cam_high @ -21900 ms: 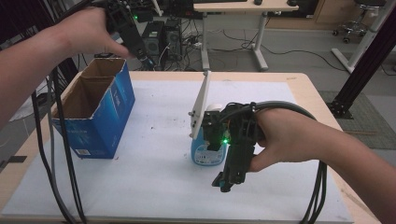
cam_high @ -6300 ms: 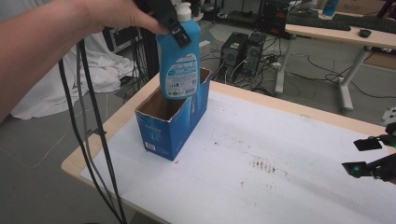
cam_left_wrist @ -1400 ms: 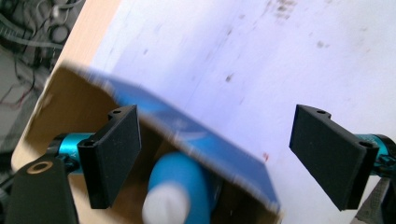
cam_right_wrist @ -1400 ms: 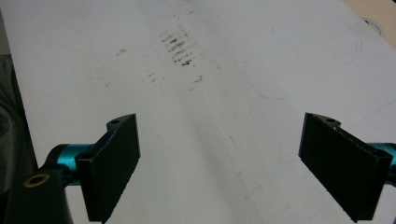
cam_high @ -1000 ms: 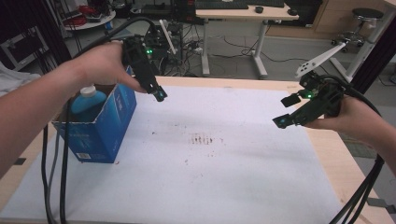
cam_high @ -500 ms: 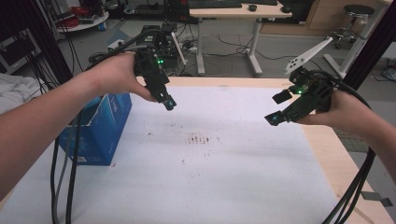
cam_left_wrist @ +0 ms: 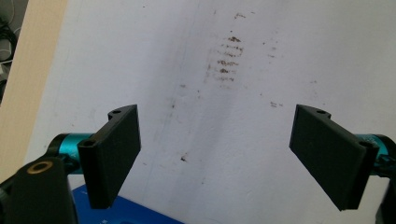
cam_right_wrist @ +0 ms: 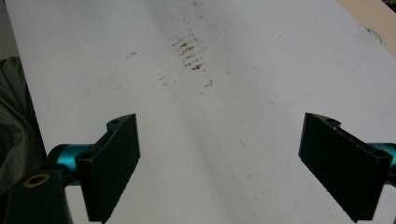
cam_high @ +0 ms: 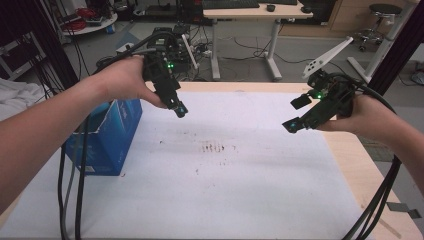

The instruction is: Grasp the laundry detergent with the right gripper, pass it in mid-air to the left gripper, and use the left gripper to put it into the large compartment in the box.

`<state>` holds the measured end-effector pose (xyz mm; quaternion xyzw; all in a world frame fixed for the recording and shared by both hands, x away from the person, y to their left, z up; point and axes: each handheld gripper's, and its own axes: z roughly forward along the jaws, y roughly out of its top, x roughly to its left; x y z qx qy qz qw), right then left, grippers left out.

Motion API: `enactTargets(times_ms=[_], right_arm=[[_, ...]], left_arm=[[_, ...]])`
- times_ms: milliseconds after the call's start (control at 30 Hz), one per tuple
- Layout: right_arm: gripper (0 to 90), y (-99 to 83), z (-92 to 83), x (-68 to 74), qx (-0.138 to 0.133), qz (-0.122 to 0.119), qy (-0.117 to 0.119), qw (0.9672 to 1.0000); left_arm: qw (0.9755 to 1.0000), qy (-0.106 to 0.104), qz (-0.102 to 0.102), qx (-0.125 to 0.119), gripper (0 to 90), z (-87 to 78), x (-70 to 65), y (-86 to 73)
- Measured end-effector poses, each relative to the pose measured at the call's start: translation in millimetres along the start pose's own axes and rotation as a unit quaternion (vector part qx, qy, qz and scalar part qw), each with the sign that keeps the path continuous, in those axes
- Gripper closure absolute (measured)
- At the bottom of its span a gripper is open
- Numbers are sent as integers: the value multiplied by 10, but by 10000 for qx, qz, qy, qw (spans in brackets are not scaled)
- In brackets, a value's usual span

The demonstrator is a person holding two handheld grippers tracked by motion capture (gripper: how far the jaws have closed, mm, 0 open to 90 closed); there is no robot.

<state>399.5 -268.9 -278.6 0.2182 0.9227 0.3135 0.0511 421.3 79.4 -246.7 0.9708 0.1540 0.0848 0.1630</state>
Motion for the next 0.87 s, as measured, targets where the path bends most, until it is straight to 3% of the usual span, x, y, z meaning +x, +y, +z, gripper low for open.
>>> enactTargets(times_ms=[867], right_arm=[[122,-33,-17,66,3,-43,-20,10000]], left_arm=[[9999,70,-88,35,166,-50,-26,-56]])
